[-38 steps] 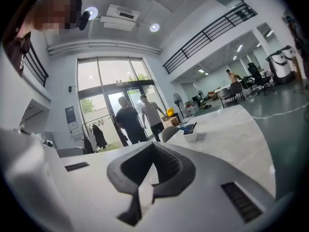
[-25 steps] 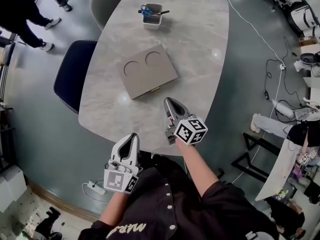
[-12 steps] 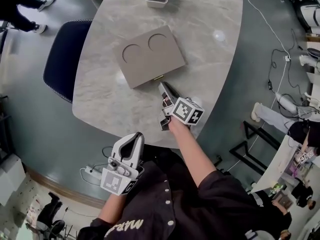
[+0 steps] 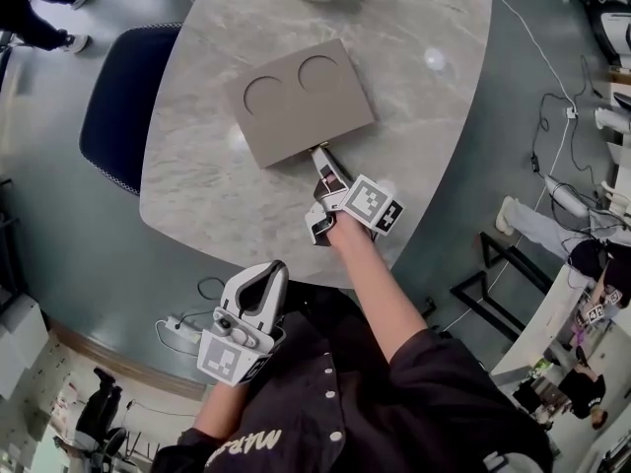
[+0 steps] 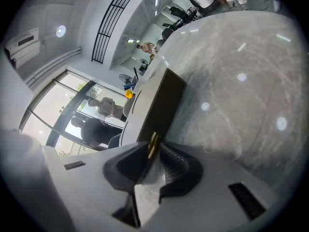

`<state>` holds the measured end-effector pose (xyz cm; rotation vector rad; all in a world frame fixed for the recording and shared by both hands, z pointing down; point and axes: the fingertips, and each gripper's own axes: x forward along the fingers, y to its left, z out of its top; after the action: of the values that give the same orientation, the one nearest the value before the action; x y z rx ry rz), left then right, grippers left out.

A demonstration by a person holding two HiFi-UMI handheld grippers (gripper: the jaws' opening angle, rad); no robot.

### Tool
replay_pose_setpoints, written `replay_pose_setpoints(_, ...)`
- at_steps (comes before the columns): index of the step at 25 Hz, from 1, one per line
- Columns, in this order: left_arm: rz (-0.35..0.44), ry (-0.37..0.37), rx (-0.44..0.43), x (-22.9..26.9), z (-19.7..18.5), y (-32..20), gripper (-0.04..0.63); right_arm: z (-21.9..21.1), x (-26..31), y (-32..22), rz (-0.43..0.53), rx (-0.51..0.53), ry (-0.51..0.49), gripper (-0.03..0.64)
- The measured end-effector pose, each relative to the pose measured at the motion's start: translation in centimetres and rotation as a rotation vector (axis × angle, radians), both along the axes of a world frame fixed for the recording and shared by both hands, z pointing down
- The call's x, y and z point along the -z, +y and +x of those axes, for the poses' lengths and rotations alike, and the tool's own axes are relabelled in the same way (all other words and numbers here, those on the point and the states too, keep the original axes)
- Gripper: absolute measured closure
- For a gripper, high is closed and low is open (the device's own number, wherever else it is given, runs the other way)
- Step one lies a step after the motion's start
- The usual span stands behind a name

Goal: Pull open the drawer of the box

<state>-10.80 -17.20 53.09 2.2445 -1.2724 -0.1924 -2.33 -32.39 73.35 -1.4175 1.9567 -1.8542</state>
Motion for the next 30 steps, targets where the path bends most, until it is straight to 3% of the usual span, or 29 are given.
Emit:
replay_pose_setpoints(10, 0.004, -0.004, 0.002, 0.1, -0.1, 0.2, 0.577, 0.0, -0.3, 0.0, -0.017, -0.065, -0.133, 0.583)
replay_pose_setpoints(30, 0.064, -0.064, 0.010, 2.7, 0.9, 1.2, 0.577, 2.7, -0.4, 5.0, -0.070, -0.034, -0.073, 0.581)
